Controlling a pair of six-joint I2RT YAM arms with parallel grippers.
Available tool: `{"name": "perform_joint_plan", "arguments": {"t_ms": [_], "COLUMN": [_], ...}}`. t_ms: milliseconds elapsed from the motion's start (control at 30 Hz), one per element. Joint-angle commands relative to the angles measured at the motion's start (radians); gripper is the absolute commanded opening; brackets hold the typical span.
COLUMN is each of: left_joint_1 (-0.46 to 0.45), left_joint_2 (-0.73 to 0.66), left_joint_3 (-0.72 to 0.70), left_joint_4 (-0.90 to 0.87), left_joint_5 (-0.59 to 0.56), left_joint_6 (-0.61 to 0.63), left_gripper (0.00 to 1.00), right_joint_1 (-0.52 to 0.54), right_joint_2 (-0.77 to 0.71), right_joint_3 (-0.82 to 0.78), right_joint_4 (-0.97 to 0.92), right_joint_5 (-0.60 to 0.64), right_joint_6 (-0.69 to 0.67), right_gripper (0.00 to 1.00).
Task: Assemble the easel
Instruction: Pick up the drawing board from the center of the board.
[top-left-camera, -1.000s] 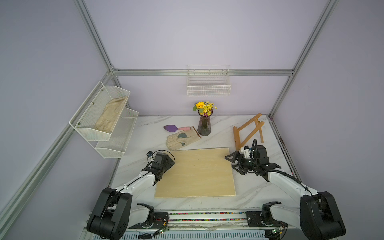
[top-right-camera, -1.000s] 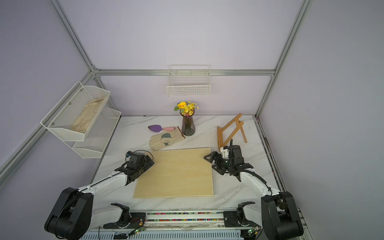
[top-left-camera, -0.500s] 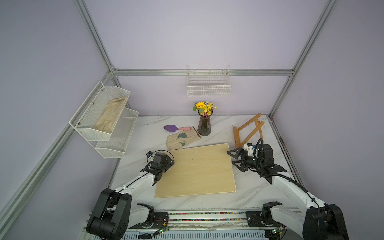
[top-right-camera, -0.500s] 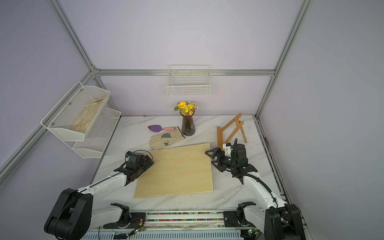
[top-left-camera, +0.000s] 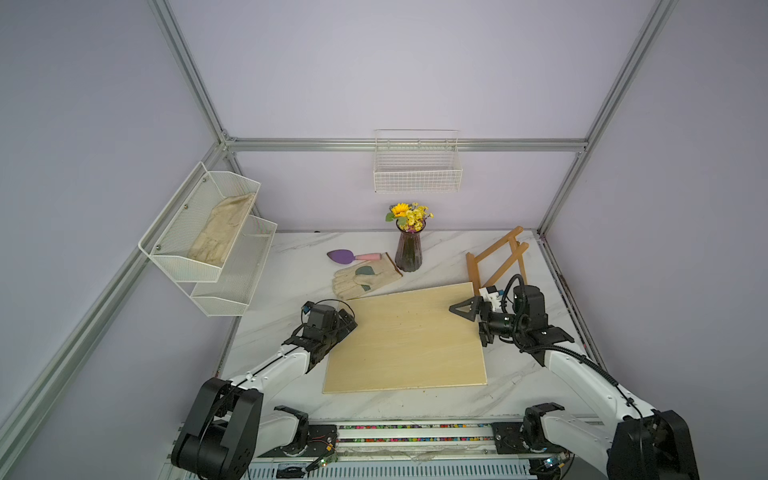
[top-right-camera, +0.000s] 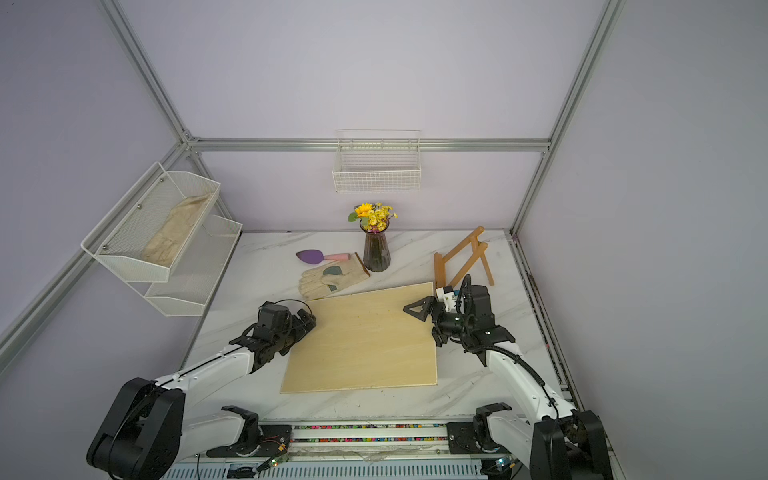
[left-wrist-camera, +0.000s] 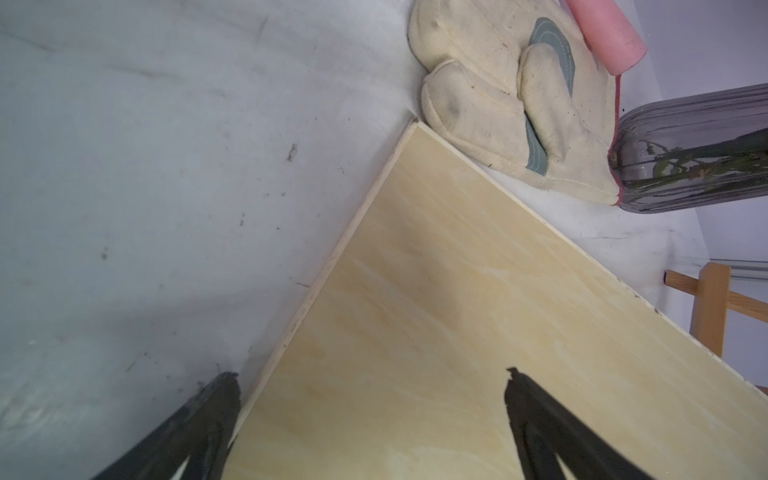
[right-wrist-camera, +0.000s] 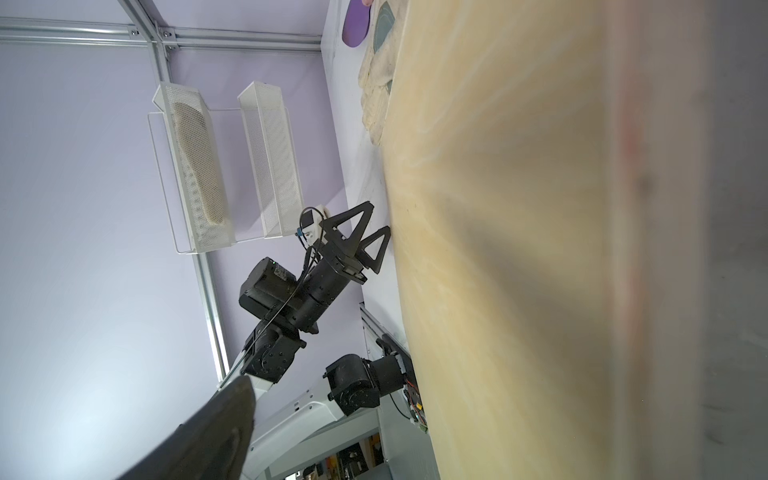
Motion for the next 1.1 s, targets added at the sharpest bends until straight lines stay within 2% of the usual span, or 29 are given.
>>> {"name": "perform_joint_plan", "arguments": {"t_ms": [0,100,300,633,1067], "left_joint_1": [-0.035,-0.035,-0.033,-0.03,-0.031], "left_joint_2": [-0.012,-0.01,-0.002,0.011,0.027], "left_joint_3": [0.019,0.03,0.055,0.082,0.087], "left_joint_4": [-0.045,-0.068,-0.102,-0.121,-0.105], "left_joint_5": [0.184,0.155,0.12,0.104,0.119], "left_joint_6": [-0.027,-0.014,0.004,0.023,0.024], "left_gripper": [1.0,1.0,1.0,1.0,1.0], "right_joint_1": [0.009,-0.008,-0.075,-0.099,-0.099], "right_joint_2": [-0.023,-0.027,-0.011,0.022,0.078], "right_joint_3": [0.073,0.121,0.169,0.275,0.363], "right_joint_4": [-0.067,-0.148,-0.213,-0.396,-0.513], "right_joint_5": [0.019,0.058,0.032,0.051,0.1], "right_joint_6": [-0.067,-0.138,-0.187,-0.335,-0.48], "right_gripper": [0.97,0.97,0.91,0.7,0.35]}}
